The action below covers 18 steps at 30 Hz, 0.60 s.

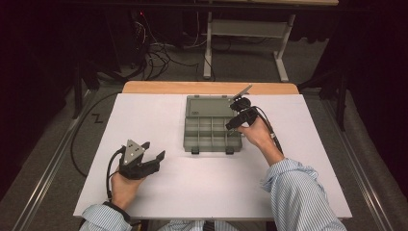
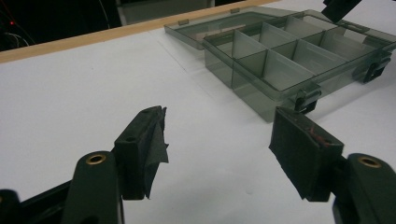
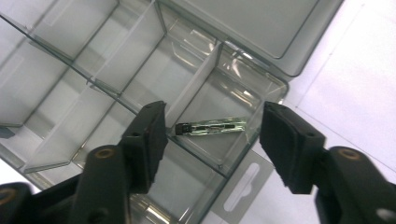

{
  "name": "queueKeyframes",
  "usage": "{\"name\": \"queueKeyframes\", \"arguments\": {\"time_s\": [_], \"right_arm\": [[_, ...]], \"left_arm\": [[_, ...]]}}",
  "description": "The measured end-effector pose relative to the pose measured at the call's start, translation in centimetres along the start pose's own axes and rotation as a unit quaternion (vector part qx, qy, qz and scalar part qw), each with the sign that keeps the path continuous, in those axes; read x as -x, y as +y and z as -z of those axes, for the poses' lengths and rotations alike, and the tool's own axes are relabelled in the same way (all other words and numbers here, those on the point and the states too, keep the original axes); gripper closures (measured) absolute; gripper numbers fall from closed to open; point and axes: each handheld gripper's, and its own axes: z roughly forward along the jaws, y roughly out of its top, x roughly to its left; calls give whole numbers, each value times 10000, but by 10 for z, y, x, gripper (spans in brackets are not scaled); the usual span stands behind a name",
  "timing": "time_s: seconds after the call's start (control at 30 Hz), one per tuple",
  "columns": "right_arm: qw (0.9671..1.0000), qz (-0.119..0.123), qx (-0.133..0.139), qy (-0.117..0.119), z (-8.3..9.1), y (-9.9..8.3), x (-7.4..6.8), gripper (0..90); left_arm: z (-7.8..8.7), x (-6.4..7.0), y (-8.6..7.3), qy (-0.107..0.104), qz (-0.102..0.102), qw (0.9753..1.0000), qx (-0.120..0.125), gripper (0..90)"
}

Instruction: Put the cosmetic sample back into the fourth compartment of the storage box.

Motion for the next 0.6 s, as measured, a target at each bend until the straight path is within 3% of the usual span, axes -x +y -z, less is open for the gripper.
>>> {"name": "queueKeyframes", "arguments": {"time_s": [0.2, 0.6], "right_arm": [[9998, 7, 212, -43, 10, -6, 1, 557], [9985, -67, 539, -18, 19, -23, 1, 622]], "left_arm": [[-1, -1, 0, 17, 27, 10000, -12, 347], [0, 2, 0, -4, -44, 10000, 20, 347]]}}
